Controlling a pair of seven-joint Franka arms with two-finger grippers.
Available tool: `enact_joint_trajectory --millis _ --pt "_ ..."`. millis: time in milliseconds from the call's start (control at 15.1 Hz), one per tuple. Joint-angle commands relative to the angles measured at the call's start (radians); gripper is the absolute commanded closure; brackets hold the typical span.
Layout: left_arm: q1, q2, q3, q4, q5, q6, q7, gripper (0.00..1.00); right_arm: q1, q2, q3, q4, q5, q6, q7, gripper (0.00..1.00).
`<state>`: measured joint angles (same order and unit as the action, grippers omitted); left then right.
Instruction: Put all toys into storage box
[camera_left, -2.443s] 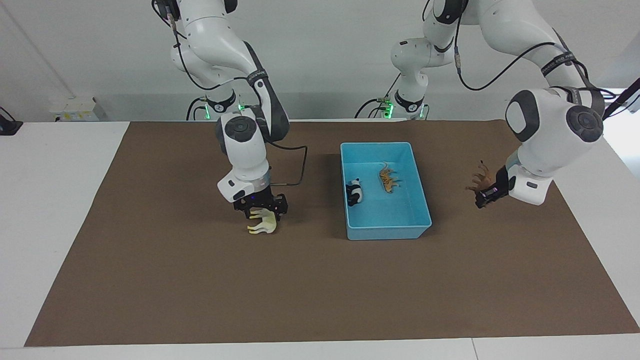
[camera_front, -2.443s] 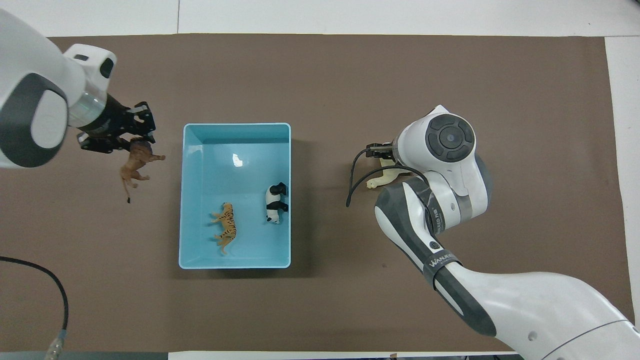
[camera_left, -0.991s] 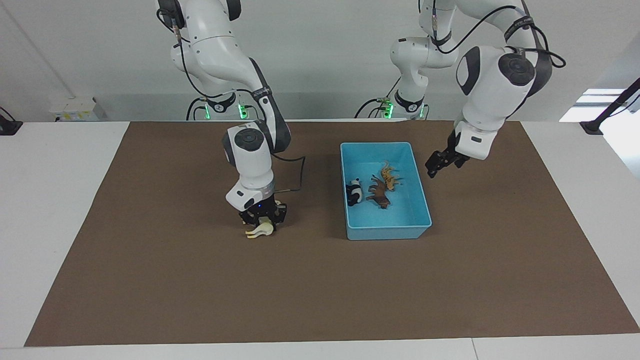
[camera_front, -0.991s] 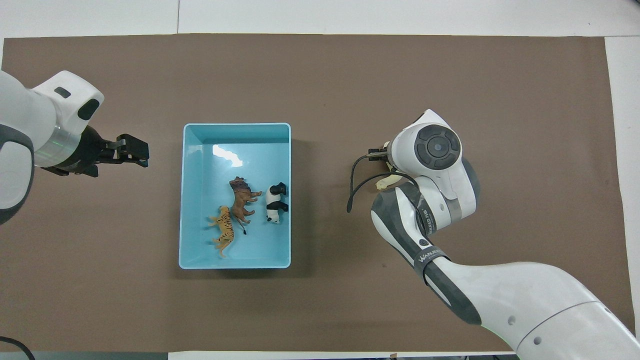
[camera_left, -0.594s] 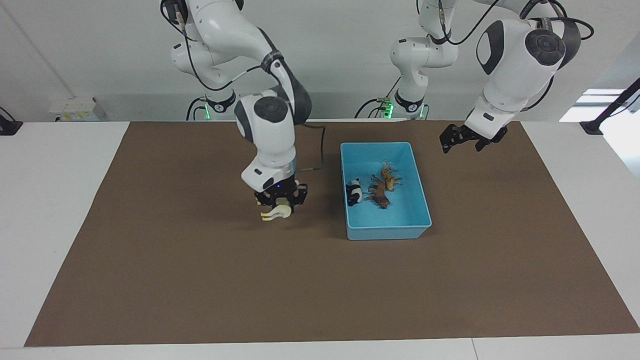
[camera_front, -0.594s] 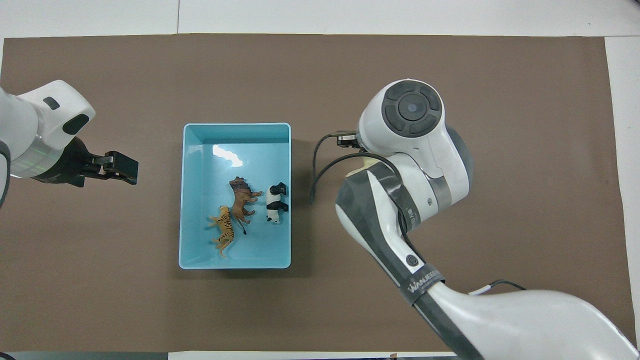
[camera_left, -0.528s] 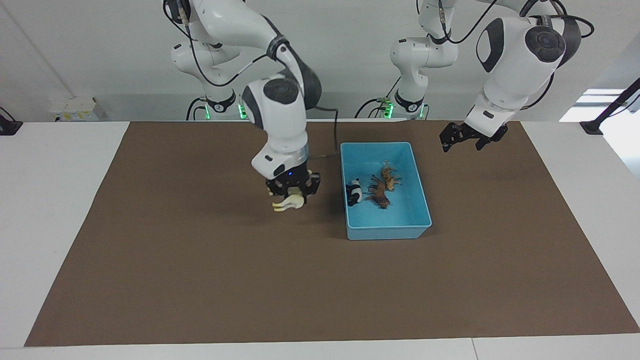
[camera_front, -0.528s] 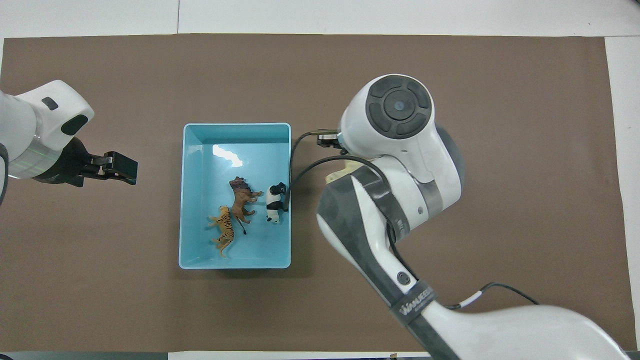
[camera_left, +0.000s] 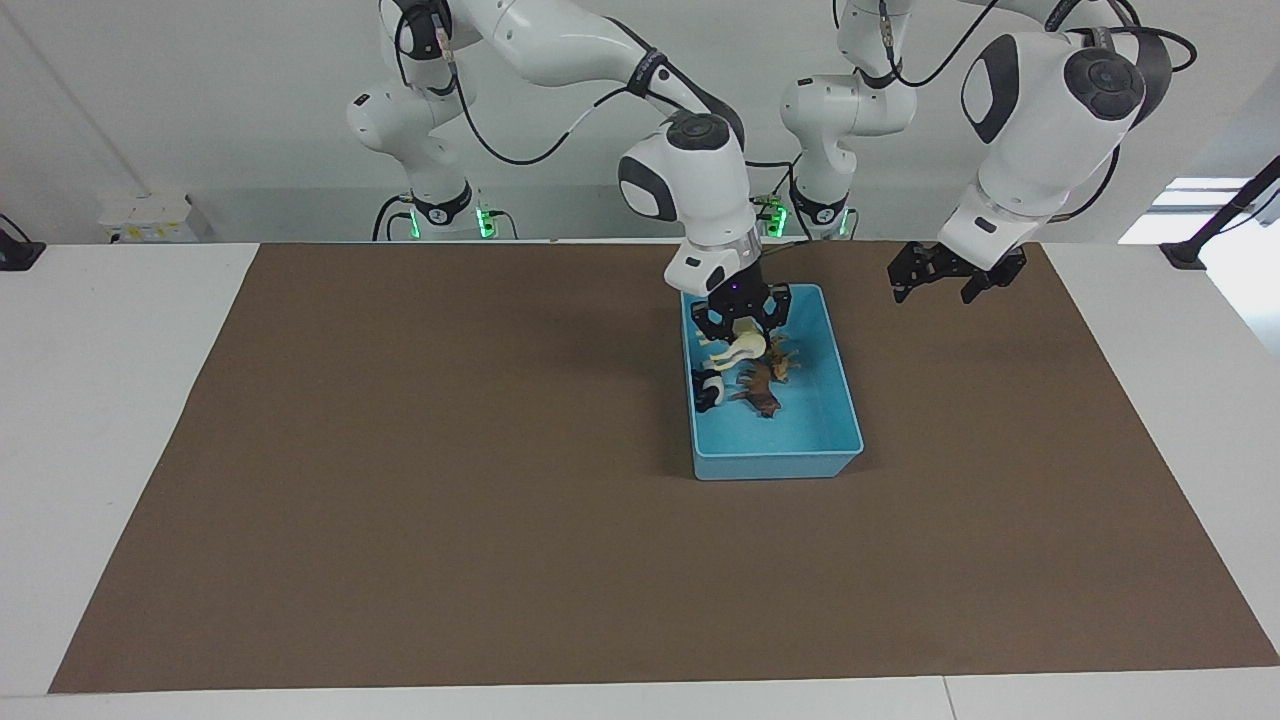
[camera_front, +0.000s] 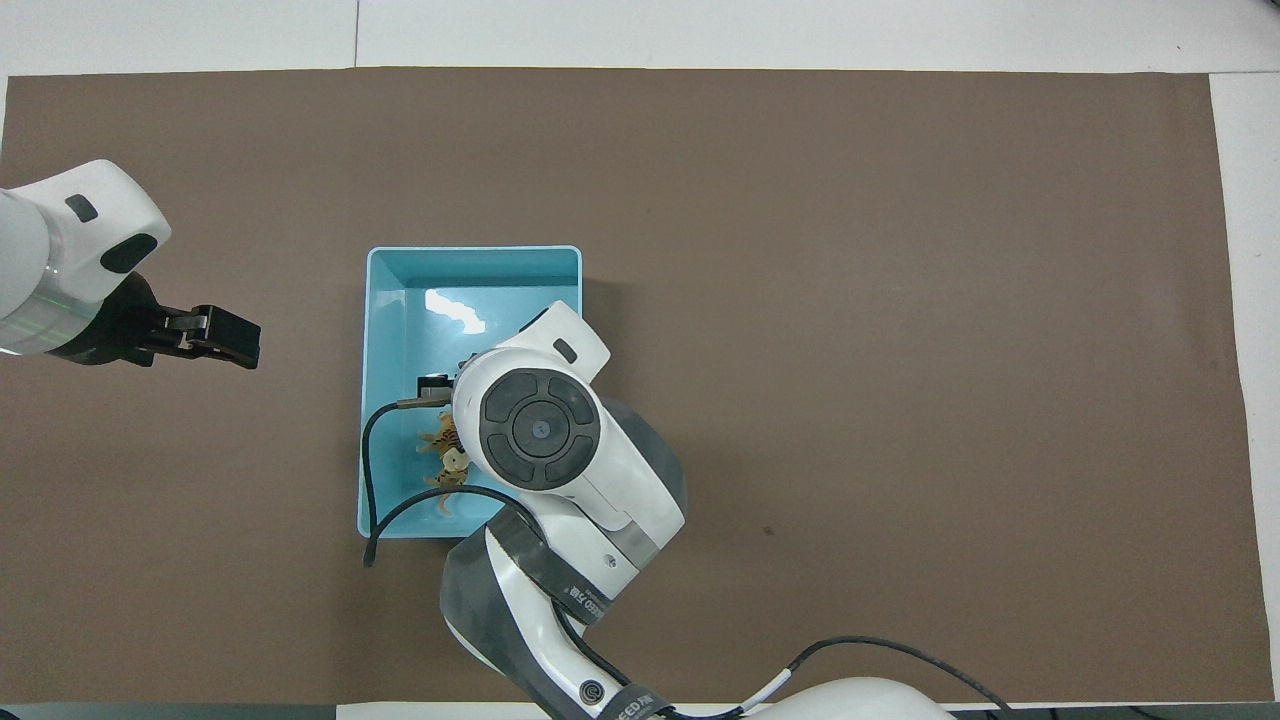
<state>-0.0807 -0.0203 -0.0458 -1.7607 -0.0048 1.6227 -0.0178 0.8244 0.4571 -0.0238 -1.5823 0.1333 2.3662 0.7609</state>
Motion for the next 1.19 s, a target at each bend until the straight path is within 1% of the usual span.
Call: enact_joint_trajectory --millis 0,66,264,396,462,594,660,726,858,991,1057,1123 --pt "-0.007 0.000 0.007 0.004 0.006 -0.003 0.016 0.00 0.005 -0.028 -0.005 -0.016 0.017 0.004 0.091 0.00" --pt "-0.007 0.000 0.007 0.007 0.006 -0.004 0.016 0.00 0.007 -0.028 -0.005 -0.012 0.017 0.001 0.138 0.00" --pt "-0.001 0.010 0.006 0.036 0.005 0.011 0.016 0.00 0.007 -0.028 -0.005 0.022 0.017 -0.028 0.179 0.00" --pt "0.001 0.008 0.006 0.032 0.005 0.008 0.018 0.00 -0.011 -0.040 -0.013 0.048 0.008 -0.103 0.198 0.00" --pt "0.001 0.008 0.006 0.032 0.005 0.009 0.016 0.00 -0.031 -0.069 -0.024 0.044 -0.001 -0.142 0.192 0.00" --pt "-0.001 0.008 0.006 0.036 0.005 0.012 0.016 0.00 -0.111 -0.116 -0.031 0.033 -0.009 -0.206 0.170 0.00" --pt "-0.001 0.008 0.006 0.035 0.005 0.014 0.018 0.00 -0.157 -0.136 -0.031 0.030 -0.011 -0.229 0.131 0.00" --pt "-0.002 0.008 0.006 0.036 0.005 0.014 0.018 0.00 -0.218 -0.149 -0.031 0.030 -0.011 -0.249 0.048 0.00" --pt "-0.002 0.008 0.006 0.036 0.005 0.016 0.018 0.00 -0.331 -0.164 -0.031 0.030 -0.011 -0.297 -0.152 0.00" --pt "-0.001 0.008 0.006 0.033 0.005 0.023 0.018 0.00 -0.436 -0.176 -0.031 0.030 -0.011 -0.347 -0.419 0.00" --pt "-0.004 0.008 0.006 0.032 0.005 0.023 0.018 0.00 -0.485 -0.181 -0.030 0.030 -0.011 -0.363 -0.519 0.00" --pt "-0.004 0.007 0.006 0.030 0.005 0.023 0.018 0.00 -0.531 -0.190 -0.031 0.030 -0.009 -0.387 -0.579 0.00"
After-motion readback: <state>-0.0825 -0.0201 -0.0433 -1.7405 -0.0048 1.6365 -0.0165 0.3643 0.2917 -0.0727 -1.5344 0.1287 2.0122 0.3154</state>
